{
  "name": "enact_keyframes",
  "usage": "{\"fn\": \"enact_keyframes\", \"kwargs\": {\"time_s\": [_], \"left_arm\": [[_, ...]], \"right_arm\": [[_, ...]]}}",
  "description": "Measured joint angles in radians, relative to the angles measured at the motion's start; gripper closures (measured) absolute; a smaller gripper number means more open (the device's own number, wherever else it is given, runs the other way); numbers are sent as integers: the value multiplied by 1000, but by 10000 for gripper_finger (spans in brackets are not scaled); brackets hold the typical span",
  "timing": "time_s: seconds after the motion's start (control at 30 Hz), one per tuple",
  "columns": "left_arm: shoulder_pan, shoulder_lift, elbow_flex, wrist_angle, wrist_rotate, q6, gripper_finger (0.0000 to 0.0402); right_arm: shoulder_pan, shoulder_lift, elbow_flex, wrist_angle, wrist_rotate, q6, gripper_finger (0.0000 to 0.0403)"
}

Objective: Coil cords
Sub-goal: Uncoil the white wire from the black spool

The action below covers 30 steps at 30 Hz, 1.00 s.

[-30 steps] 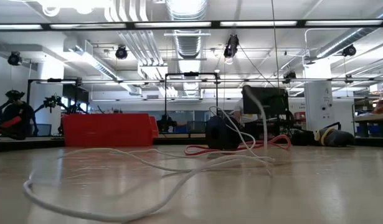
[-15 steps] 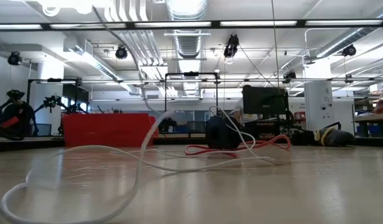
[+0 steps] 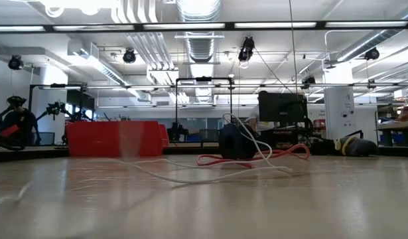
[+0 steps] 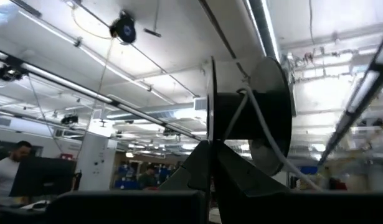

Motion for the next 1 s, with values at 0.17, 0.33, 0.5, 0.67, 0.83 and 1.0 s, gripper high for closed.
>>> {"fn": "enact_keyframes", "kwargs": {"time_s": [0.17, 0.33, 0.5, 0.67, 0.83, 1.0], "left_arm": [[-1, -7, 0, -20, -3, 20, 401], [0, 8, -5, -65, -5, 20, 401], [-1, -1, -2, -105, 6, -4, 401], [-1, 8, -8, -208, 145, -186, 401], [-2, 31, -35, -331, 265, -233, 401], [-2, 39, -136, -349, 264, -212, 401]], "right_arm": [[-17, 35, 1, 30, -13, 19, 403], [-11, 23, 1, 30, -2, 1, 403], [0, -35, 47, 2, 155, -71, 403], [-5, -88, 163, 49, 271, -216, 374], [-23, -92, 270, 153, 278, -365, 312], [-14, -97, 335, 245, 336, -474, 264]]}}
